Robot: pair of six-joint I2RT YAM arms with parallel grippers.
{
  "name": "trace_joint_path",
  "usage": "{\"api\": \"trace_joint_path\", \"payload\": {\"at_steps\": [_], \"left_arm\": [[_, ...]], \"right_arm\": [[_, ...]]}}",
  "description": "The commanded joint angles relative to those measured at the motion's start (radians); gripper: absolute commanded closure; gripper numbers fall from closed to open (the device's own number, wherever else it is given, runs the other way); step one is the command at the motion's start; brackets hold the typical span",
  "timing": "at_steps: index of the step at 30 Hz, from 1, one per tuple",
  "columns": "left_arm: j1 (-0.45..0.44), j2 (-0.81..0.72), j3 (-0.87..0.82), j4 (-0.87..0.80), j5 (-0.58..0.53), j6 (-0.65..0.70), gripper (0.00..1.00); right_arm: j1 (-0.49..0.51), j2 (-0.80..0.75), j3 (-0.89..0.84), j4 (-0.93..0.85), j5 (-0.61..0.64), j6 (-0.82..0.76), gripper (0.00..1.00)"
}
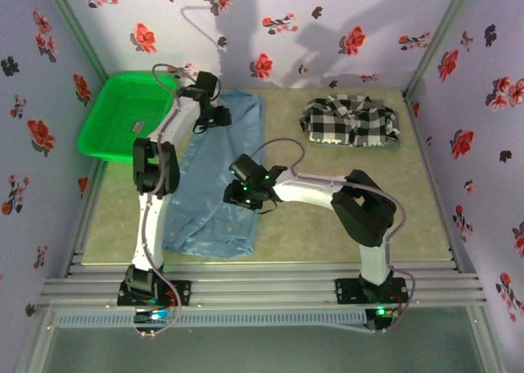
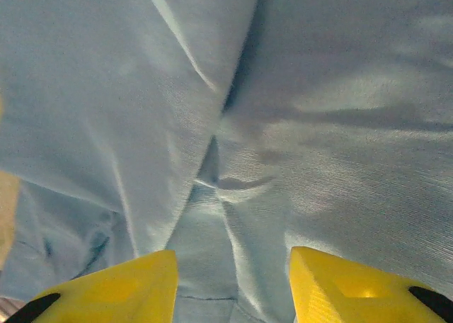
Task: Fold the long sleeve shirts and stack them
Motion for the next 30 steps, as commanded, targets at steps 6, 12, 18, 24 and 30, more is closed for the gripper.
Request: {"api": "trace_joint_path", "payload": {"at_steps": [6, 12, 18, 24, 30], "left_arm": [[0.03, 0.117, 0.218, -0.03, -0.01, 0.035, 0.61], [0.057, 0.172, 0.281, 0.016, 0.002, 0.002, 0.66], [0.058, 0.233, 0.338, 0.086, 0.123, -0.052, 0.76], [0.055, 0.251, 0.319, 0.135, 0.154, -0.062, 0.71], [0.075, 0.299, 0.316, 0.109, 0.129, -0.093, 0.62]], "right_arm": [[0.033, 0.046, 0.019, -0.082, 0.045, 0.005, 0.57], [0.041, 0.059, -0.011, -0.103, 0.043, 0.021, 0.6], [0.049, 0.04, -0.023, -0.129, 0.051, 0.019, 0.6], [0.053, 0.008, -0.039, -0.137, 0.061, 0.031, 0.6], [0.056, -0.048, -0.046, -0.164, 0.087, 0.033, 0.59]]}}
